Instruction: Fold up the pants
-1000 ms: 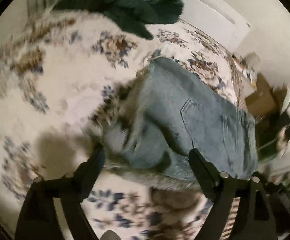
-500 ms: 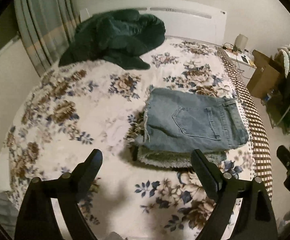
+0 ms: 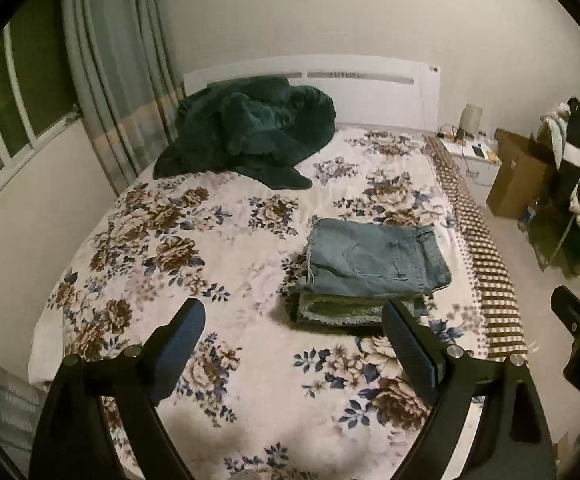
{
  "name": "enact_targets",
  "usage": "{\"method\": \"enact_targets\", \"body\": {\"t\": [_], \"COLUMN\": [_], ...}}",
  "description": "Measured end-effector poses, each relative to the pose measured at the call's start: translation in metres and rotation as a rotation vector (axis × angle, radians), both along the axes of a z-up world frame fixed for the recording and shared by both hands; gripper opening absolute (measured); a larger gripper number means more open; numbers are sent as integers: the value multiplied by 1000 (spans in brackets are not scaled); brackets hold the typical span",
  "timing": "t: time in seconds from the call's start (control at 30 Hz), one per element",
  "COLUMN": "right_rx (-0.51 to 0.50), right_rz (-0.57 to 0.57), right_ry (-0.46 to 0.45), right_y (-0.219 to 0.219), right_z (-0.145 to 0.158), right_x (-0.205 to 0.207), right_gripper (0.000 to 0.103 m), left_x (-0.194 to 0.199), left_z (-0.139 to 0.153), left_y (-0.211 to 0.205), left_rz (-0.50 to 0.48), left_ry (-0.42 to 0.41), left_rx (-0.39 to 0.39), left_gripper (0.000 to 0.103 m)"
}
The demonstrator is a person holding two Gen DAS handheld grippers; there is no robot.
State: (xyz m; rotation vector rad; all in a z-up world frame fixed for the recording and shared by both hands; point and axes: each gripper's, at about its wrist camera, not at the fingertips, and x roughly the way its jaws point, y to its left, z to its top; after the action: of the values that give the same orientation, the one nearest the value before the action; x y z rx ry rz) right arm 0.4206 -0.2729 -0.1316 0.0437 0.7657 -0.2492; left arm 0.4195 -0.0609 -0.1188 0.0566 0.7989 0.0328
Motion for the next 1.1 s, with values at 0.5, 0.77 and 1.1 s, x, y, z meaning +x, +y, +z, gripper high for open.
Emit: {"method": "enact_targets", "body": {"t": [0.5, 0.77, 1.1], "right_rx": [25, 26, 34], "right_rz": [53, 55, 52], "right_ry": [-131, -134, -137], "right_y": [14, 18, 28], "right_z": [106, 127, 142], "right_x": [-161, -198, -208], "right_gripper": [102, 103, 103], "left_x": [-111, -134, -155], "left_z": [55, 66, 71], "left_y": [-4, -3, 2], "left_rz": [7, 6, -7], "left_ry": [-73, -90, -91], "left_rx": [-41, -31, -28], "left_gripper": [101, 102, 102]}}
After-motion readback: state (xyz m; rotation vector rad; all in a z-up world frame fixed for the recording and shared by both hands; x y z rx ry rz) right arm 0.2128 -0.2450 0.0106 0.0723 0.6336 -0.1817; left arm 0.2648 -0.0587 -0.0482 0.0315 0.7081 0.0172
